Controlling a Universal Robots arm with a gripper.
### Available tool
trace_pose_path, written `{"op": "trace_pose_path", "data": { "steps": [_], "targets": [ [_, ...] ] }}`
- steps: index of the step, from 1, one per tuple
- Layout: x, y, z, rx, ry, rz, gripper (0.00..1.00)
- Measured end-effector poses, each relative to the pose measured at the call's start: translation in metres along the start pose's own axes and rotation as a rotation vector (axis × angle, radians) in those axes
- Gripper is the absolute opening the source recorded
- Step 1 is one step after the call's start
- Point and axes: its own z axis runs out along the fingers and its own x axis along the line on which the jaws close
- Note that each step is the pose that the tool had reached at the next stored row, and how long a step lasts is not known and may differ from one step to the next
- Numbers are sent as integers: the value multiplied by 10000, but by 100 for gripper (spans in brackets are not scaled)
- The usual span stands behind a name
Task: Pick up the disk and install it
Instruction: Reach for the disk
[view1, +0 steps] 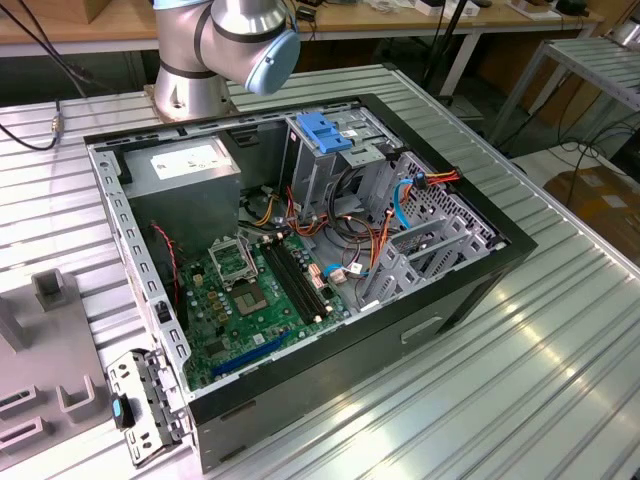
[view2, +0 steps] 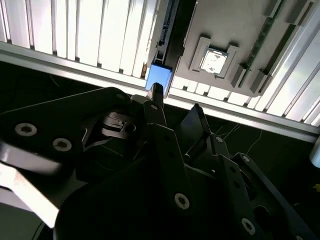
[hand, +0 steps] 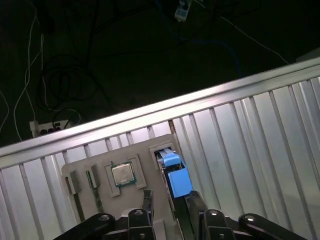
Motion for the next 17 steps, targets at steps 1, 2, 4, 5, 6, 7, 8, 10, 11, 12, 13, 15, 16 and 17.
{"op": "trace_pose_path", "data": {
  "steps": [1,2,4,5,6,7,8,10,11,12,13,15,16,17],
  "targets": [
    [0,0,1,0,0,-20,42],
    [-1,0,0,-1,1,-21,42],
    [-1,0,0,0,1,-22,42],
    [-1,0,0,0,1,-22,42],
    [0,0,0,-1,1,-23,42],
    [-1,0,0,-1,1,-23,42],
    [-1,0,0,-1,1,-24,42],
    [-1,0,0,-1,1,-24,42],
    [0,0,0,0,1,-25,42],
    [0,0,0,-1,1,-25,42],
    [-1,0,0,-1,1,-25,42],
    [0,-1,0,0,5,-52,42],
    [0,0,1,-1,7,-86,42],
    [0,-1,1,-2,8,-137,42]
  ]
}}
